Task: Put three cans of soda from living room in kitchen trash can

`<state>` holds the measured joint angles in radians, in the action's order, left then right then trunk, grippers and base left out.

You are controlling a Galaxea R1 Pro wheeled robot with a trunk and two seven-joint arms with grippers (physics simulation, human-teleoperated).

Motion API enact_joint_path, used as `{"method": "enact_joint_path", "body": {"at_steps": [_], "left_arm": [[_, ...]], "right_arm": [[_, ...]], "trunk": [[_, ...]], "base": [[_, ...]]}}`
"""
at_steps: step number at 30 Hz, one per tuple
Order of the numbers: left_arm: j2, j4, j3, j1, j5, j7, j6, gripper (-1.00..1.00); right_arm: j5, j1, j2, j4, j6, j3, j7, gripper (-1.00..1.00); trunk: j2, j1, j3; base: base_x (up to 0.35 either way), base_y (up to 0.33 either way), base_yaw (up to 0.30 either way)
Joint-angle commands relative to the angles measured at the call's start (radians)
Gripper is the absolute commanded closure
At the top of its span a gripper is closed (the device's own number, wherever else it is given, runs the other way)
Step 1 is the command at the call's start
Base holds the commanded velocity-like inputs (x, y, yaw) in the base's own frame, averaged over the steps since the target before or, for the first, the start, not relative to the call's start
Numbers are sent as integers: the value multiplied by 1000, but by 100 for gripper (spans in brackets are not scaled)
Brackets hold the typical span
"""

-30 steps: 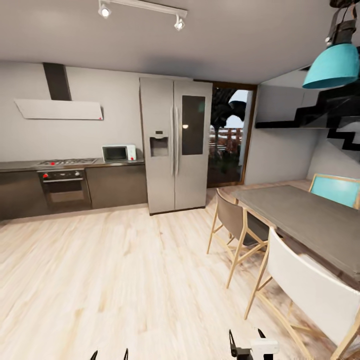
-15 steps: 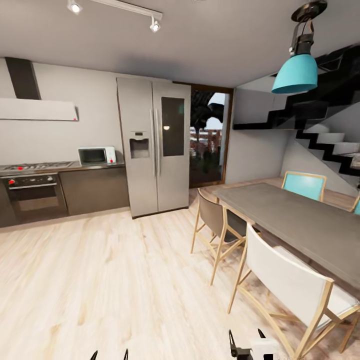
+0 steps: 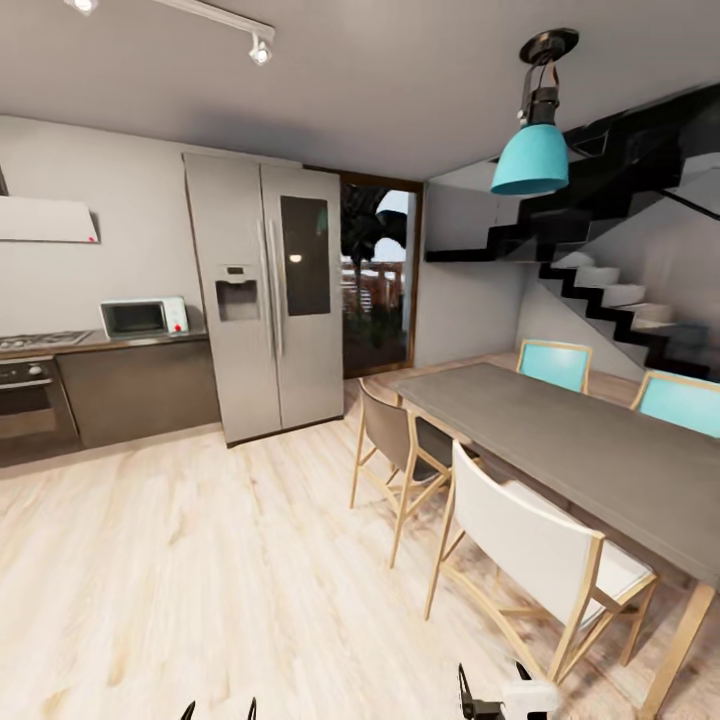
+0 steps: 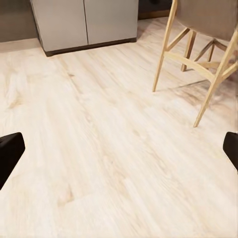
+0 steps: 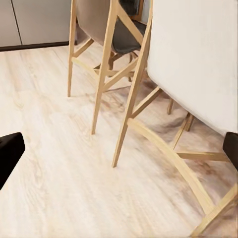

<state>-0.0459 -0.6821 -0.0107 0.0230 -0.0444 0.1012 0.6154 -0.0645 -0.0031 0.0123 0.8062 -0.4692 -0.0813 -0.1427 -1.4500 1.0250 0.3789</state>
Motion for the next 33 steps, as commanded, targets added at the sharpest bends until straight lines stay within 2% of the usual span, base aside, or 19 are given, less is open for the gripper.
{"method": "enact_joint_path", "body": {"at_steps": [1, 33], "left_arm": [[0, 0, 0, 0, 0, 0, 0, -100], [1, -1, 0, 0, 0, 0, 0, -100]], "right_arm": [[0, 0, 0, 0, 0, 0, 0, -100], [0, -2, 0, -5, 0, 0, 0, -100]], "trunk": [[0, 0, -1], [0, 0, -18]], "base": [[0, 0, -253], [0, 0, -253]]}}
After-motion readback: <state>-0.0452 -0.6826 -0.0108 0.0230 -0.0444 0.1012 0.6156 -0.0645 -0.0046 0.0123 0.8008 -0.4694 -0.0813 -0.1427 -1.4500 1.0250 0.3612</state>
